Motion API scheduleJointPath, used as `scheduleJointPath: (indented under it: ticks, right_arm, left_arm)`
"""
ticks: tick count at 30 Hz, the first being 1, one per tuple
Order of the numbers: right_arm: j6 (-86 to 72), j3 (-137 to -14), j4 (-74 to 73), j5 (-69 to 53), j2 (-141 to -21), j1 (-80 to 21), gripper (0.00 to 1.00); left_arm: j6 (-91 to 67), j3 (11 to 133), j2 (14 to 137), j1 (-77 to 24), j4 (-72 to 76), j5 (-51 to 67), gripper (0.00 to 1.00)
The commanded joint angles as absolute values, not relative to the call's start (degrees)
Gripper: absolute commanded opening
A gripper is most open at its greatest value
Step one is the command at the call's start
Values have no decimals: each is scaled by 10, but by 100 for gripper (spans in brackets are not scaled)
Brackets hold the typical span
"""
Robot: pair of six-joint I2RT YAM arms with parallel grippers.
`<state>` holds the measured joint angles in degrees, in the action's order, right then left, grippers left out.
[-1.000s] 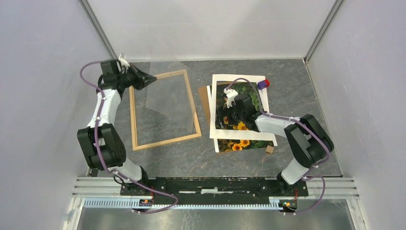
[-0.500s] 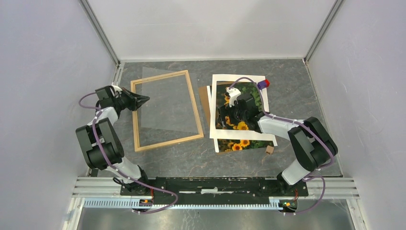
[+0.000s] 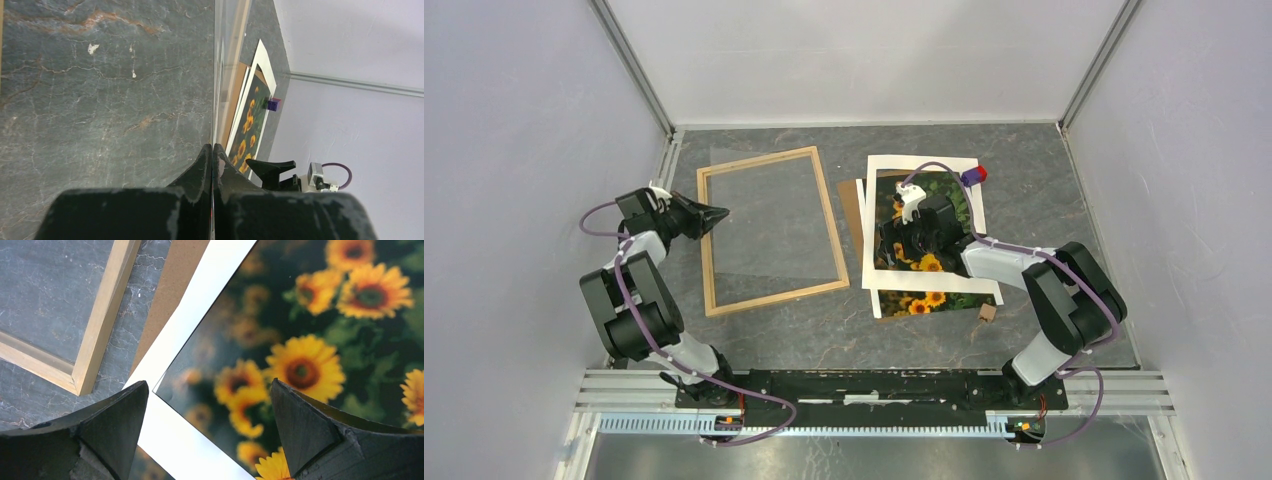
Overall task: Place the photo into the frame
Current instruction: Place the photo frame item in the photo frame.
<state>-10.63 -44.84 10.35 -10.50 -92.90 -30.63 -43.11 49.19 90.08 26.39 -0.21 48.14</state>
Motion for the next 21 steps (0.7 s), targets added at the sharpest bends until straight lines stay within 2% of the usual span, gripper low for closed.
scheduleJointPath:
  ticks: [1, 21]
  right_arm:
    - [-106, -454, 125, -115, -932, -307, 98]
    - [-106, -452, 126, -116, -926, -306, 95]
  left_arm:
    - [-398, 483, 875, 273, 4, 479, 2]
    - [-387, 463, 864, 288, 30, 477, 2]
